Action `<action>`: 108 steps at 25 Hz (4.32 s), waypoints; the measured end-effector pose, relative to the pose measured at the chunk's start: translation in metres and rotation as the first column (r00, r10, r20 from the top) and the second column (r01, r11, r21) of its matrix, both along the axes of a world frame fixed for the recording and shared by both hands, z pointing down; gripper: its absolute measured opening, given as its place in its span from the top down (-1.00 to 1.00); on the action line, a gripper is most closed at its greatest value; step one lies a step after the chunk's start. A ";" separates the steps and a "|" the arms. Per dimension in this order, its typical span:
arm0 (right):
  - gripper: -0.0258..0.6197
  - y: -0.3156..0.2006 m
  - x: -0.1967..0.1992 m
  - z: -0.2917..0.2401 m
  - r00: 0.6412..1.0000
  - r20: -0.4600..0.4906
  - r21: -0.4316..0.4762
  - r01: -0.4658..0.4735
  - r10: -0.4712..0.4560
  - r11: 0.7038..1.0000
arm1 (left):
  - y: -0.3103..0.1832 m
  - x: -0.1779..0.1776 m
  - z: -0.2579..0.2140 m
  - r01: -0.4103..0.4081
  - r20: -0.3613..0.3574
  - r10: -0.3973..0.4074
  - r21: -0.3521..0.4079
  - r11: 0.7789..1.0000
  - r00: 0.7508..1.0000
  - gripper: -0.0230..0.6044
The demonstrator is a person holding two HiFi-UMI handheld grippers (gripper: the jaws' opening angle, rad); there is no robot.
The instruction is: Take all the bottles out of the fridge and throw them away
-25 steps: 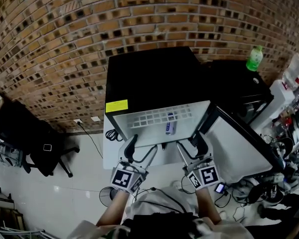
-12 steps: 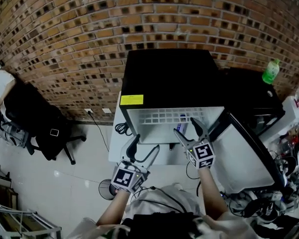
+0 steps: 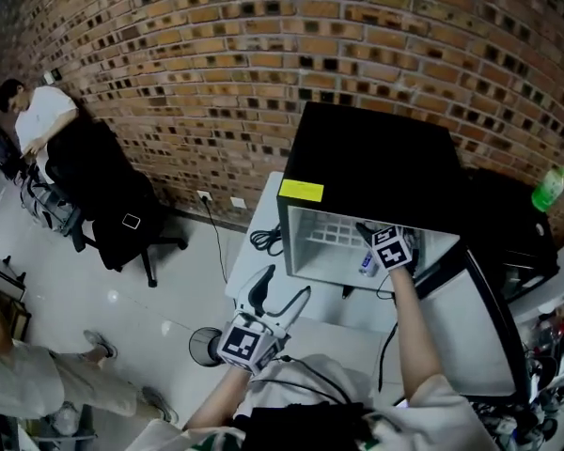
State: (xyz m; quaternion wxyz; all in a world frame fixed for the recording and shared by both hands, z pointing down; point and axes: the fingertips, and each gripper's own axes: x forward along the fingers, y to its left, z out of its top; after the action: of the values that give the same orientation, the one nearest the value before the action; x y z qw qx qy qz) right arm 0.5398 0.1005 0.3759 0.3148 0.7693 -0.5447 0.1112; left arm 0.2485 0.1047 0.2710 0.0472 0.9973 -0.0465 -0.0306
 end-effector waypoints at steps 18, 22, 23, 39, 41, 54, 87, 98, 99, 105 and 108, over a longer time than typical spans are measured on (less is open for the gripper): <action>0.01 0.003 -0.035 0.035 0.897 0.441 0.087 -0.028 -0.013 0.996 | -0.007 -0.015 0.001 0.059 0.002 -0.059 -0.044 0.997 0.998 -0.12; 0.01 0.020 -0.072 0.022 0.838 0.543 0.221 -0.077 -0.057 0.972 | -0.008 -0.013 0.002 0.045 0.003 -0.045 -0.056 0.997 0.999 -0.12; 0.01 0.023 -0.081 0.016 0.808 0.584 0.270 -0.101 -0.080 0.957 | -0.009 -0.013 0.002 0.044 0.003 -0.044 -0.058 0.997 0.999 -0.12; 0.01 0.008 -0.309 0.015 0.415 0.754 0.497 0.144 -0.508 0.856 | -0.093 -0.130 0.048 0.357 0.059 -0.353 -0.074 0.931 0.934 -0.12; 0.01 -0.010 -0.345 0.033 0.337 0.784 0.471 0.224 -0.521 0.853 | -0.104 -0.161 0.055 0.434 0.074 -0.428 -0.095 0.896 0.901 -0.12; 0.01 -0.118 -0.542 0.237 0.270 0.876 0.109 0.697 -0.400 0.708 | -0.157 -0.377 0.233 0.791 0.380 -0.711 -0.109 0.602 0.592 -0.12; 0.09 -0.151 -0.688 0.758 0.575 0.761 -0.448 0.800 -0.300 0.398 | -0.135 -0.470 0.628 0.895 0.724 -0.527 -0.345 0.282 0.445 -0.12; 0.09 -0.110 -0.612 0.526 0.483 0.844 -0.207 0.695 -0.234 0.688 | -0.155 -0.394 0.522 0.795 0.669 -0.447 -0.398 0.458 0.593 -0.12; 0.09 -0.113 -0.602 0.495 0.482 0.844 -0.177 0.663 -0.234 0.727 | -0.157 -0.385 0.502 0.785 0.658 -0.447 -0.400 0.473 0.606 -0.12; 0.09 -0.162 -0.501 0.314 0.536 0.794 0.093 0.357 -0.285 0.929 | -0.204 -0.279 0.370 0.576 0.503 -0.373 -0.341 0.743 0.779 -0.12; 0.09 -0.151 -0.439 0.234 0.606 0.727 0.220 0.239 -0.323 0.946 | -0.199 -0.218 0.308 0.419 0.431 -0.275 -0.285 0.862 0.859 -0.12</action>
State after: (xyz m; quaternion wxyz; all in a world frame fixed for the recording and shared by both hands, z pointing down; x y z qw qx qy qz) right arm 0.1006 -0.0508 0.6098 0.0343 0.5723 -0.7445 0.3421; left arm 0.0305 -0.0940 0.5790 0.2175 0.9317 -0.2417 0.1620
